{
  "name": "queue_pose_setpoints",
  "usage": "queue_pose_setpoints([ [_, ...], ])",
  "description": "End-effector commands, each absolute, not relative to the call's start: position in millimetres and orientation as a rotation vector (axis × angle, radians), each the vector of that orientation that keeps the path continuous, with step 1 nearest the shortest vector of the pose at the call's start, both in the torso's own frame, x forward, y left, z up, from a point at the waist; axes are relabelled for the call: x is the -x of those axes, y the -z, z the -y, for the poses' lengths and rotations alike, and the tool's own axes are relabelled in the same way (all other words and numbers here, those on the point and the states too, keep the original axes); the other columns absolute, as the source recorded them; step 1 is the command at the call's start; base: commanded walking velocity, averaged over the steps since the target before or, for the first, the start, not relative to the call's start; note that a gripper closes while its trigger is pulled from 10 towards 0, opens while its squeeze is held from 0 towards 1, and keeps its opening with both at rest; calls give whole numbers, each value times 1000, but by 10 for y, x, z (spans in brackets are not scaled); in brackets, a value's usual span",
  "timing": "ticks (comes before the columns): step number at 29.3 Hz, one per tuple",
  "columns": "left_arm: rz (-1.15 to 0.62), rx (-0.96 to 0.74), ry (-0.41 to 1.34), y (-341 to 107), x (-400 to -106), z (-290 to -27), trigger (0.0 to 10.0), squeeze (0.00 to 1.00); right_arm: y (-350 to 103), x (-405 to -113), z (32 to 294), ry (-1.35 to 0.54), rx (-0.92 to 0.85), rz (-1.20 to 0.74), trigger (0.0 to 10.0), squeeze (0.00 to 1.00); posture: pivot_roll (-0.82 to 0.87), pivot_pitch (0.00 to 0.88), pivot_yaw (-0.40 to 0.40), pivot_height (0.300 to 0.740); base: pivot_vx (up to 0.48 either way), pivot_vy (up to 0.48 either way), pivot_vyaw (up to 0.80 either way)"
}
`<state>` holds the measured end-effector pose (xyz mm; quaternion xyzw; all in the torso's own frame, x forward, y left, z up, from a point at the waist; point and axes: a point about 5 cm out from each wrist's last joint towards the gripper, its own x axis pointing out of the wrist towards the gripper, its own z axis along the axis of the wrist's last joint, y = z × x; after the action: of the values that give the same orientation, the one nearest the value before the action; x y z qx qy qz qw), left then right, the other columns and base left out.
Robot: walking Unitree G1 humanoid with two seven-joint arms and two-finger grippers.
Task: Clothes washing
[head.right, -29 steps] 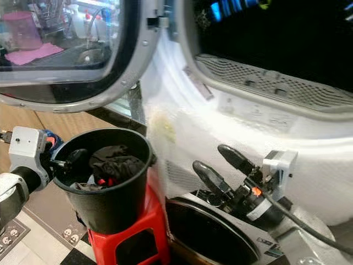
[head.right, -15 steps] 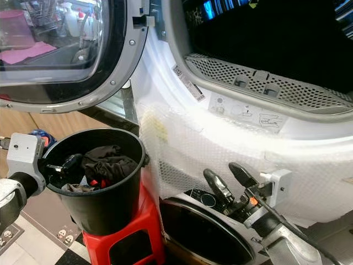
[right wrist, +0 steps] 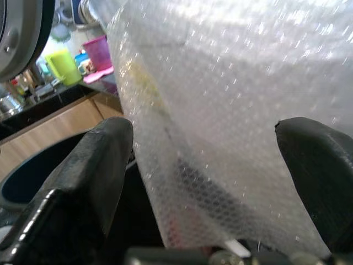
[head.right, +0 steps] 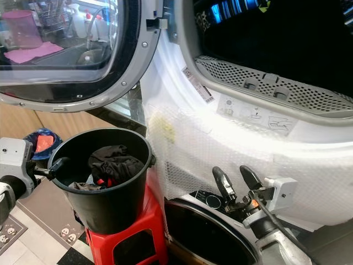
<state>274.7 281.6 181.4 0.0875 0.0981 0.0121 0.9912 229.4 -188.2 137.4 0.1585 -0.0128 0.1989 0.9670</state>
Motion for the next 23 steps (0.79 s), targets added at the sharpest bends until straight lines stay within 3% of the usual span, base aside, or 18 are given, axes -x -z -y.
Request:
queue_pose_setpoints([
  [1,-183,-189,-19,-1858,-2777,-2879,10000,0,-1390,-2268,1879,-432,-270,29,10000,0,27,109,-41,740,0,0,0],
  [7,-193,-158,32,-1821,-2894,-2943,10000,0,-1385,-2276,1864,-447,-248,28,10000,0,26,112,-43,740,0,0,0],
  [18,-264,-107,92,-1712,-3461,-2922,10000,0,-1504,-2135,1696,-608,-252,41,10000,0,8,162,-50,740,0,0,0],
  [23,-297,-78,90,-1703,-3622,-2884,10000,0,-1519,-2088,1687,-594,-262,33,10000,0,-20,191,-39,740,0,0,0],
])
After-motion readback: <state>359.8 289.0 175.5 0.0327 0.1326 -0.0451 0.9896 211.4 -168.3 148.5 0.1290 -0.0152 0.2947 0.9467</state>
